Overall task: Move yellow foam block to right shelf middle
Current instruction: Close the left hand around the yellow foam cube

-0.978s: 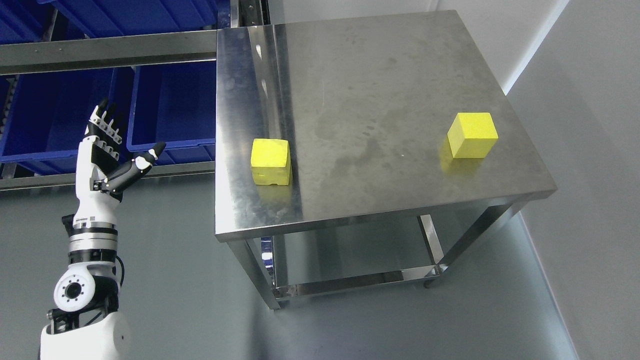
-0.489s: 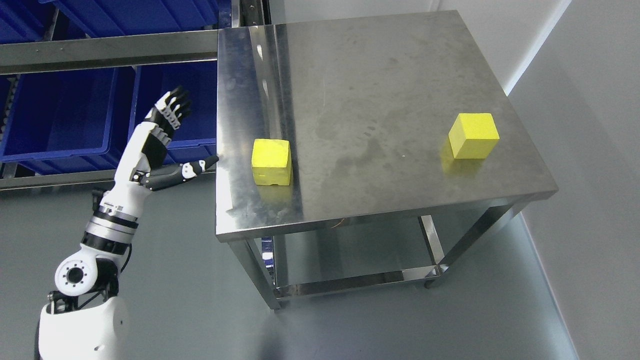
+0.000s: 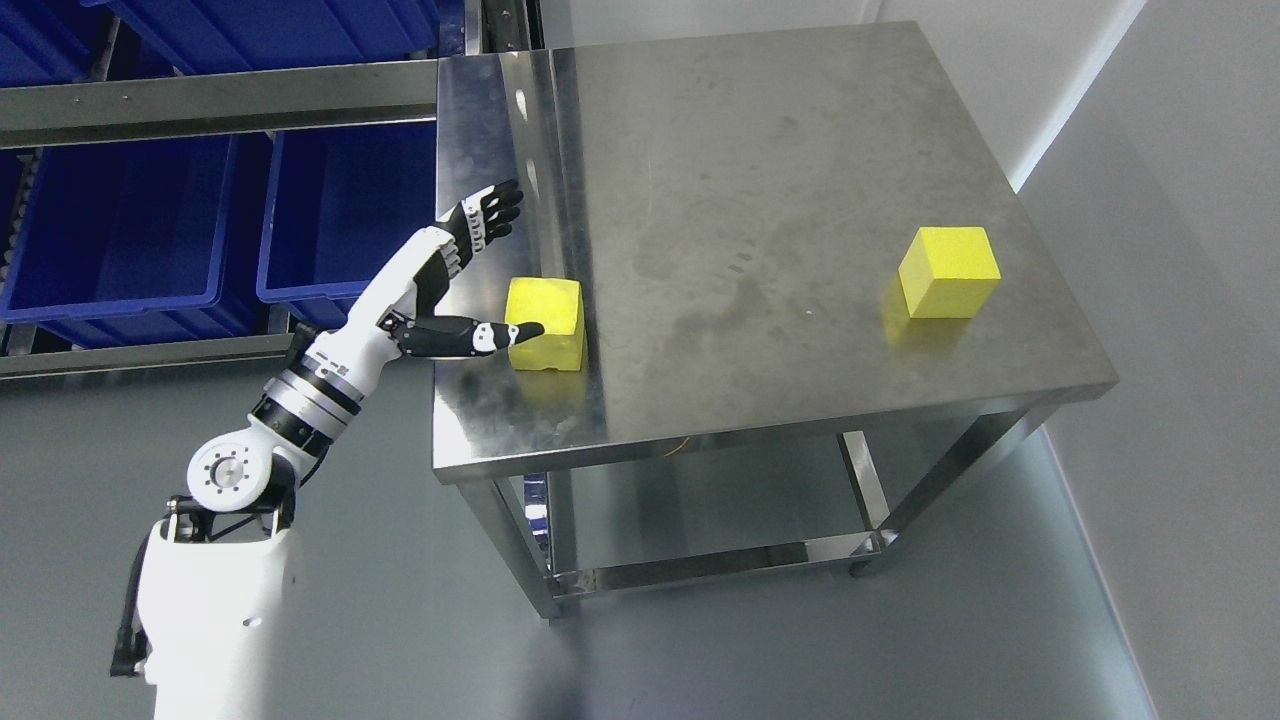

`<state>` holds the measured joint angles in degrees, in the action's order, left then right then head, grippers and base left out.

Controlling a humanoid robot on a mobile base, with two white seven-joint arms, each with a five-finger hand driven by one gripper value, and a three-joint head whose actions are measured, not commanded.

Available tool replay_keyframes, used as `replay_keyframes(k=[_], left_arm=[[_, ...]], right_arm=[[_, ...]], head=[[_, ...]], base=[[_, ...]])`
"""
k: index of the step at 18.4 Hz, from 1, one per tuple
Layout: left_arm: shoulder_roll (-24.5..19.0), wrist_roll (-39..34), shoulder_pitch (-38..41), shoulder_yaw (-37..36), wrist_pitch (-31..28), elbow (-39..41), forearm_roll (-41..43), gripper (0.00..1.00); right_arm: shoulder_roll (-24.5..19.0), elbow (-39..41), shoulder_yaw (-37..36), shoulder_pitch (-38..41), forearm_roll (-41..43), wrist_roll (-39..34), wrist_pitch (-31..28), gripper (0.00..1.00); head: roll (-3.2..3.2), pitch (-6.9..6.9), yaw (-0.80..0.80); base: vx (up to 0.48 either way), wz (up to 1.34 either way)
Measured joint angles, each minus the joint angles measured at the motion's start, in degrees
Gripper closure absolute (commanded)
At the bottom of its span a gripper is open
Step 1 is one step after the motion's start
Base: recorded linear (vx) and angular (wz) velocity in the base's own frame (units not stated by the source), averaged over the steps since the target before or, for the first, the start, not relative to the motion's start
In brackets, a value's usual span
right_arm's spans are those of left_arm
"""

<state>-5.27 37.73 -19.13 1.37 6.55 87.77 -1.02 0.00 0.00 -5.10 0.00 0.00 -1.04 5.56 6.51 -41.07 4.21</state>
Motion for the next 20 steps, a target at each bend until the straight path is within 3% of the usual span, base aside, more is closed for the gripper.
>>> replay_keyframes(k=[9,11,16,19,20], left_arm=[[-0.55,1.97,-3.76,-6.95,-0.66,-7.6,3.19,0.01],[-0.61,2.02,-4.17,-7.79,-0.53,-8.87,4.01,0.05],[-0.66,2.53,-4.98,-8.91,0.65,-11.48,5.01,0.35],[-0.06,2.9,-5.13,-8.21,1.65,-12.7,5.26,0.67],[0.46,3.01,-5.11,-7.57,2.81,-13.1,5.33,0.7]], right_arm=[[0.0,0.0,0.0,0.0,0.0,0.0,0.0,0.0],[0.0,0.0,0.0,0.0,0.0,0.0,0.01,0.0],[0.0,0.0,0.0,0.0,0.0,0.01,0.0,0.0],[0.0,0.0,0.0,0.0,0.0,0.01,0.01,0.0],[0.0,0.0,0.0,0.0,0.0,0.01,0.0,0.0]], head=[[0.0,0.0,0.0],[0.0,0.0,0.0],[0.0,0.0,0.0],[0.0,0.0,0.0],[0.0,0.0,0.0]], base=[[0.0,0.0],[0.005,0.05],[0.01,0.06],[0.002,0.01],[0.0,0.0]])
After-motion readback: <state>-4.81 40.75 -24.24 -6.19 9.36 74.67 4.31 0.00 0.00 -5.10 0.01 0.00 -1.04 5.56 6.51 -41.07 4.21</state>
